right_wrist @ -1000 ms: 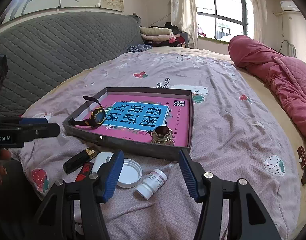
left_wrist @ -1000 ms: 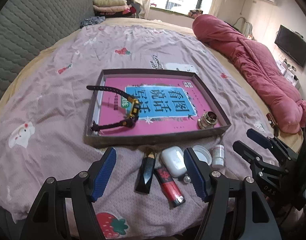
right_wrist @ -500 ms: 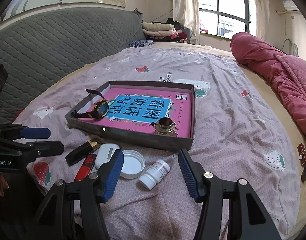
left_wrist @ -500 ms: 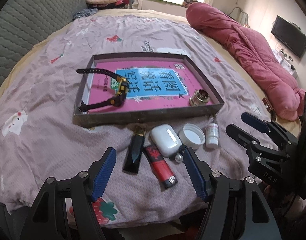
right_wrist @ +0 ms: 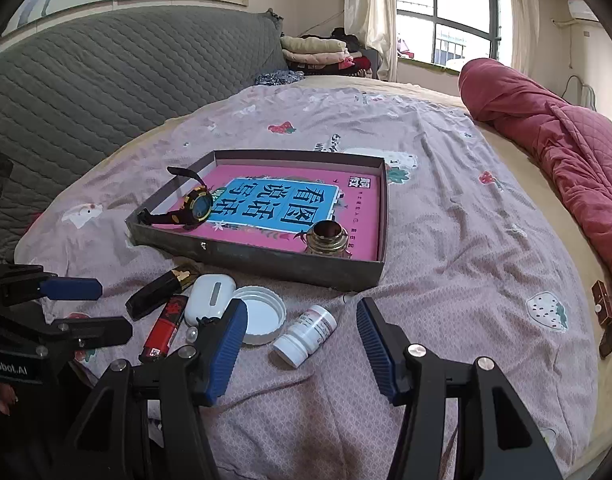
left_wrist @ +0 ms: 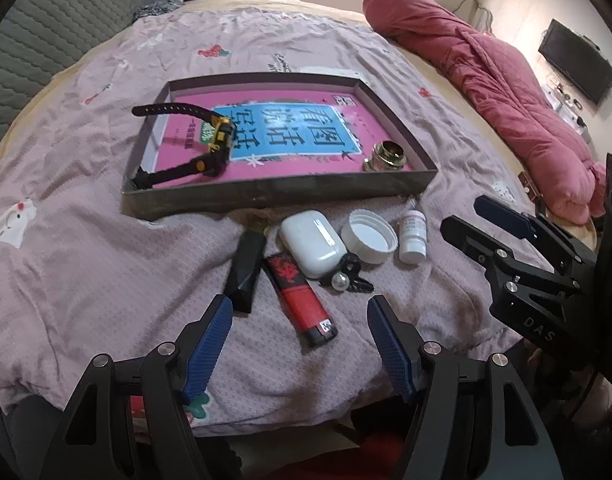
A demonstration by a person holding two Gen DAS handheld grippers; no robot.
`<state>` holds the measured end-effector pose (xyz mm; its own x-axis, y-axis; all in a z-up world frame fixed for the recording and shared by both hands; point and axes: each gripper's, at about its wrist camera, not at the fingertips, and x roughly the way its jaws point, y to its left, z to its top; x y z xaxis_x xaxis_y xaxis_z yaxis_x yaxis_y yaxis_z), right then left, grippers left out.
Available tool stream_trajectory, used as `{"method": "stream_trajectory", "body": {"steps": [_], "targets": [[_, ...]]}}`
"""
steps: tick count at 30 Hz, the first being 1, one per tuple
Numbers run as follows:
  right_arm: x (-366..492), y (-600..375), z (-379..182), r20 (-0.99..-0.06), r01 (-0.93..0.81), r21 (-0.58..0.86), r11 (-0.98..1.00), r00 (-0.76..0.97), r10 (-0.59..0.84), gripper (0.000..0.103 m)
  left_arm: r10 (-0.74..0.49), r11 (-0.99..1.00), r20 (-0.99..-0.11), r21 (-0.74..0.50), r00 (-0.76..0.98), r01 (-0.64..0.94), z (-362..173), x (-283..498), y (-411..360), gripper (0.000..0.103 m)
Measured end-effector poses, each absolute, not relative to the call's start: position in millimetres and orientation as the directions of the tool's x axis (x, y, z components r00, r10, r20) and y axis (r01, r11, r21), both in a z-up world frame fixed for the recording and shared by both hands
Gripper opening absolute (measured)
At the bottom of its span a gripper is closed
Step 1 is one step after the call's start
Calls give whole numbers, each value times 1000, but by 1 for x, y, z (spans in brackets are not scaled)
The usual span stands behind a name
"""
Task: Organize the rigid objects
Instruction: 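Withdraw both open tools back from the tray toward the remaining objects, then lower left tool around the red lighter while right tool approaches the white pill bottle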
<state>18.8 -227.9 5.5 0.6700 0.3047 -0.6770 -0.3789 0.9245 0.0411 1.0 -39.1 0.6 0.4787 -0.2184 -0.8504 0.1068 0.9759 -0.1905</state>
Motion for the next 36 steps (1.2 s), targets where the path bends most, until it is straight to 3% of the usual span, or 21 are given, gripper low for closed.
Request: {"method": "stream_trajectory", "body": {"steps": [36], "targets": [[29,-225,-15,-732,-387,19,922,623,277,56,-134,987,-920,-158,367,-36,-53,27,-48,71]]}}
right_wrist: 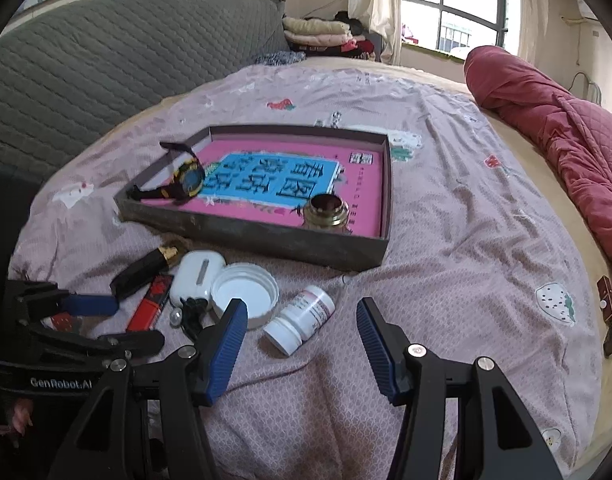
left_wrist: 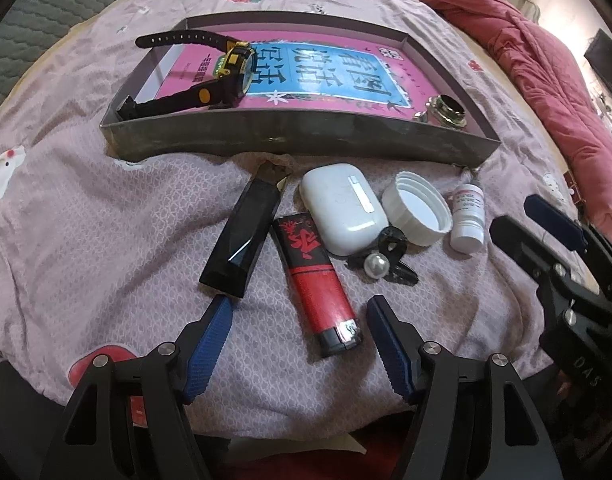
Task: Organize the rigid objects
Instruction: 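Lower left tool around the red lighter while right tool approaches the white pill bottle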
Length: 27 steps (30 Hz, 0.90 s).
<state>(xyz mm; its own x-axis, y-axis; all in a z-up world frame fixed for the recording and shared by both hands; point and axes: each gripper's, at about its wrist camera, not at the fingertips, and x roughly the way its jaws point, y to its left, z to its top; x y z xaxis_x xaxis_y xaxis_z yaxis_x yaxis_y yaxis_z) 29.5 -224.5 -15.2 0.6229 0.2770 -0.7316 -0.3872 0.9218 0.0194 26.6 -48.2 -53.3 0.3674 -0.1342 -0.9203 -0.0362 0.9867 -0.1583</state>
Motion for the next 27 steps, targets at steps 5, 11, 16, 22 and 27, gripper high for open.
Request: {"method": "stream_trajectory", "body": {"steps": [5,11,16,22,27], "targets": [[33,-223,-25,-763,-396,14,918,589,266,56,-148,984,-923,-175,355,-45,-56,32,-43,71],[36,-224,-30,-777,-396,1,918,577,250,56,-161,979,-925,-193,343,-61,-60,40,-39,71],[39,-226,-31,-776,-401,-11,916,581,245,56,-138,984,-931,-168,338,-62,-61,44,-43,68],[44,-230,-31,-781,-425,-3,905,566,263,56,-130,988,-935,-151,329,-41,-61,49,-45,60],[48,-231,-33,-785,-459,6,888,548,289,56,-165,982,-933,-184,320,-30,-60,48,-29,45]]}}
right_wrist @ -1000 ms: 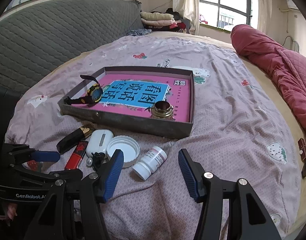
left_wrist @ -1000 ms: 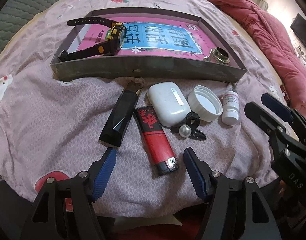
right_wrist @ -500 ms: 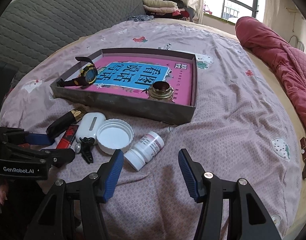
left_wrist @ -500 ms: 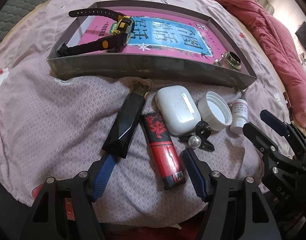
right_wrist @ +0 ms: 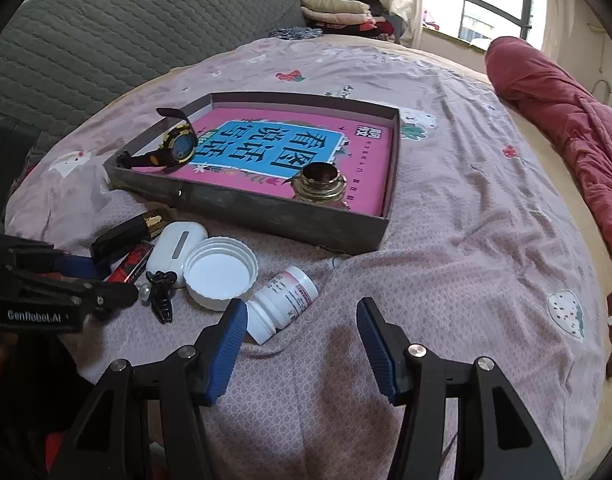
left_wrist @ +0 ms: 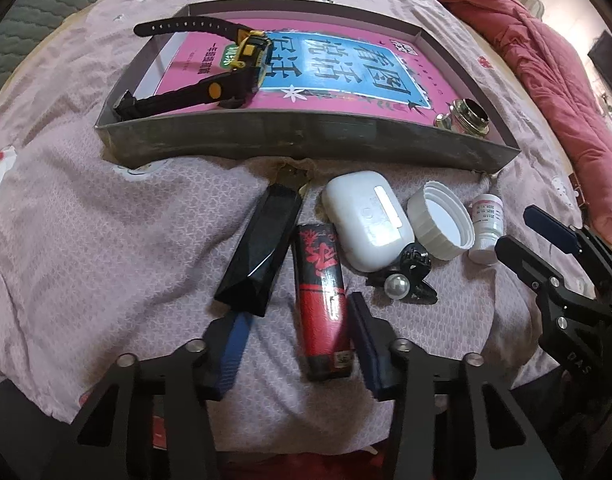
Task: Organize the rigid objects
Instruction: 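Lower left tool around the red lighter while right tool approaches the white pill bottle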
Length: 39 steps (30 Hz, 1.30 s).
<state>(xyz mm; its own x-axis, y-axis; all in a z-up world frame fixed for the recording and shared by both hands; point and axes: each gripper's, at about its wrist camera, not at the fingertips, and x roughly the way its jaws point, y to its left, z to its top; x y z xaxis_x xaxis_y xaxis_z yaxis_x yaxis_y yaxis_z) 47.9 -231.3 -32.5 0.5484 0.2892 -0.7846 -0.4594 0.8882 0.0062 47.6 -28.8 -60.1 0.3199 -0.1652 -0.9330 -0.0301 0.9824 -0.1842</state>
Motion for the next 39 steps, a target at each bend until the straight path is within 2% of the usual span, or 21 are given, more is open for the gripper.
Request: {"method": "stream_trajectory", "body": {"steps": [4,8,22,39], "targets": [[48,-224,-33,-784,-509,-19,861,542,303,56,-191,977,-931,-210,311,-30,-59,47,-16,32],[50,-217,-38,-795,-550,-27,835,518,315,56,-223,970,-927,-242,303,-27,-61,48,-8,31],[61,-201,-55,-811,-613,-84,786,500,303,56,-188,979,-932,-203,309,-14,-64,58,-24,31],[68,-201,-60,-815,-612,-41,789,477,328,52,-214,973,-909,-229,357,1,-63,83,-39,29]]}}
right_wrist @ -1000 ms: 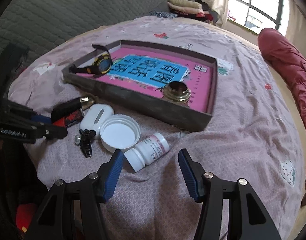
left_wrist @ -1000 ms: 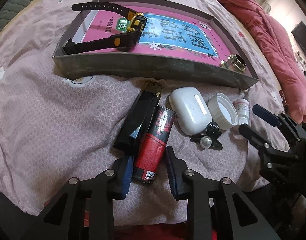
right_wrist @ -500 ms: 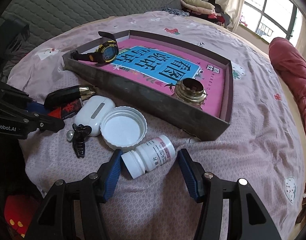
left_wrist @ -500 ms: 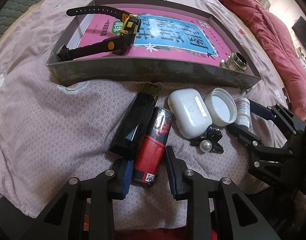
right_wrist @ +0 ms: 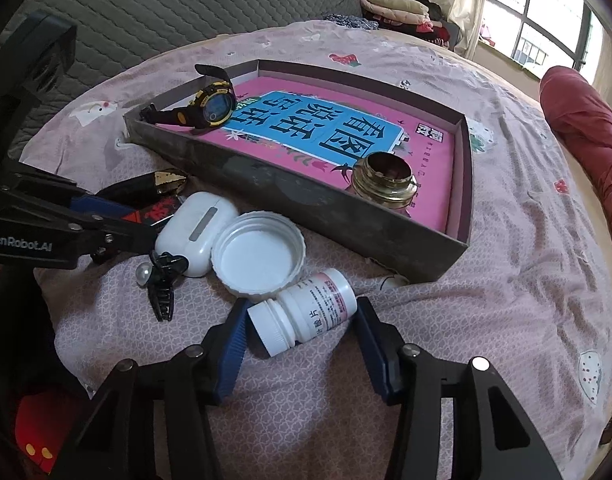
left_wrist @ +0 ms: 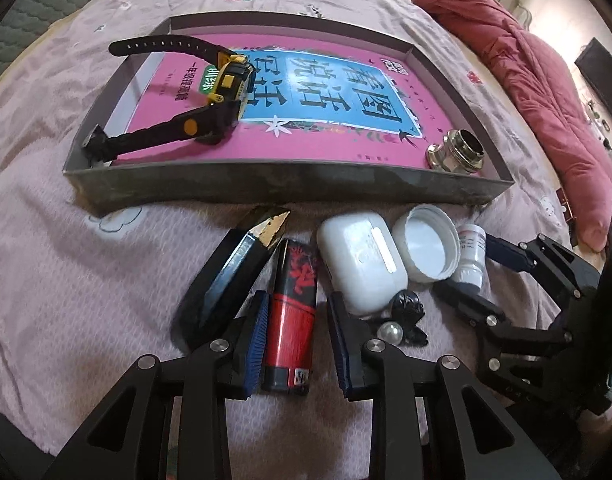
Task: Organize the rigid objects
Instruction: 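Lower left tool around the red lighter while right tool approaches the white pill bottle, then close left tool on the red lighter while right tool grasps the white pill bottle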
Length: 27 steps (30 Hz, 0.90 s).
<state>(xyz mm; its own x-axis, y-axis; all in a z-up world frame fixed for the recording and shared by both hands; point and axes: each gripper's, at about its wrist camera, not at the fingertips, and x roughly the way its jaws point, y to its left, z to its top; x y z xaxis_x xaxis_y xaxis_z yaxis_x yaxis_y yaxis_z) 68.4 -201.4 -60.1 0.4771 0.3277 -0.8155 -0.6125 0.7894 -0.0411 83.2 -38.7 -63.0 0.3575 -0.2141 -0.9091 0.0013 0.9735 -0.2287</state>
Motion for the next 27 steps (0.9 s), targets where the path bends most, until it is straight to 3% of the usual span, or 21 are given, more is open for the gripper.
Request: {"method": "stream_trajectory", "body": {"steps": [9,27], "targets": [[69,-206,-60,-812,-613,-12,790,467,350,51,-160,987,-915,-149,370,57,-69,86,-51,23],[72,-224,-37,-735,-581,120,805,493,465,51,-276,961,-861,-259,428,99,-38,60,-36,23]]}}
